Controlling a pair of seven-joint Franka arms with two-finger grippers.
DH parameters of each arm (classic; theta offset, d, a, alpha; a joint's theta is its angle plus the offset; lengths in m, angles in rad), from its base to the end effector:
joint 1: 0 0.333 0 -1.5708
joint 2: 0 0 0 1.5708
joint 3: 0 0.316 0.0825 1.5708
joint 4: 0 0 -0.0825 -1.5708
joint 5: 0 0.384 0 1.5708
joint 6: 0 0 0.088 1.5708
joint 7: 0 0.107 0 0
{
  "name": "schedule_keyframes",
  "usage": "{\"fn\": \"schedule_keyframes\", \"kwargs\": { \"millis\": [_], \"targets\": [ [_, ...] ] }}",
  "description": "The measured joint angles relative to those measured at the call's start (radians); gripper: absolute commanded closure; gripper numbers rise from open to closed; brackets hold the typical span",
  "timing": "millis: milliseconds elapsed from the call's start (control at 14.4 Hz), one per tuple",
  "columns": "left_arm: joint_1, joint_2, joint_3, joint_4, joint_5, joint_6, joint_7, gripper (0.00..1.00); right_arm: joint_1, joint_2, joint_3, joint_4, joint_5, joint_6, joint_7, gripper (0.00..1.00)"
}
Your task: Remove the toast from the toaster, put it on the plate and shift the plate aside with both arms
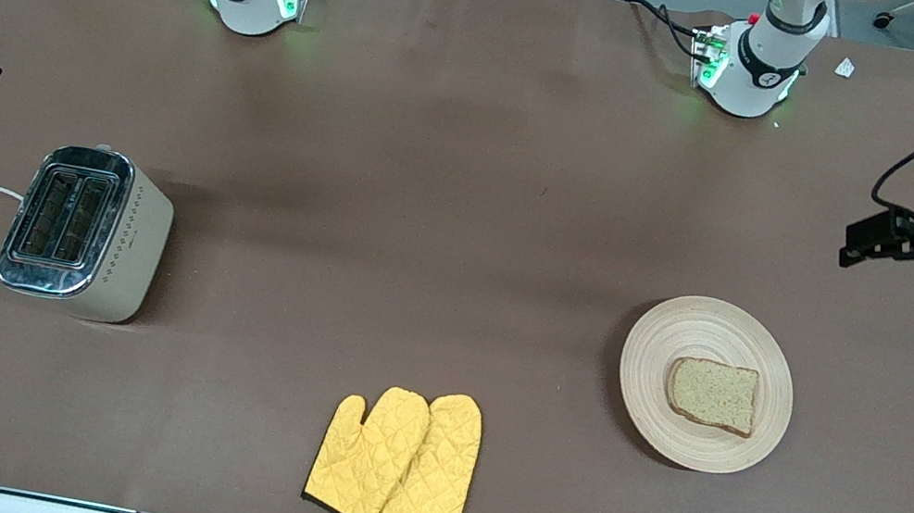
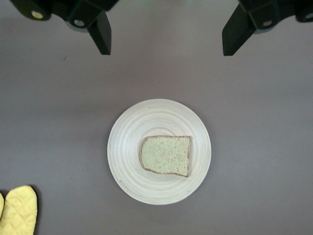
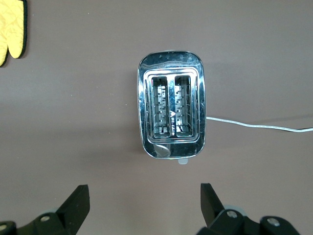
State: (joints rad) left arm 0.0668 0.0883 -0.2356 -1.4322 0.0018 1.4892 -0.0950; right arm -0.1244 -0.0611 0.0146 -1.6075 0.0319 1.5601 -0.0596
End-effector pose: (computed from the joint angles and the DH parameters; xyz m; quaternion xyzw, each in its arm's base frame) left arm 0.5663 -0.0895 0.6338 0.9992 -0.0365 -0.0155 0.0074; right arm 0.5316 -0.0549 0.6396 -0.9995 0.0248 -0.0081 0.0149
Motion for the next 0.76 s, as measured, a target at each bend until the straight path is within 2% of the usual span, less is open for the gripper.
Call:
{"fn": "schedule_keyframes", "kwargs": {
  "millis": [417, 556, 765],
  "targets": [
    [-0.049, -0.203, 0.017, -0.23, 0.01, 0.065, 0.0, 0.0, 0.0, 0.0, 0.0, 0.0, 0.0, 0.0, 0.0, 0.0],
    [-0.047, -0.215, 0.032, -0.237, 0.01, 0.069, 0.0, 0.0, 0.0, 0.0, 0.0, 0.0, 0.0, 0.0, 0.0, 0.0],
    [-0.037, -0.18, 0.058, -0.185, 0.01, 0.03, 0.014, 0.0, 0.0, 0.0, 0.0, 0.0, 0.0, -0.001, 0.0, 0.0]
  ]
}}
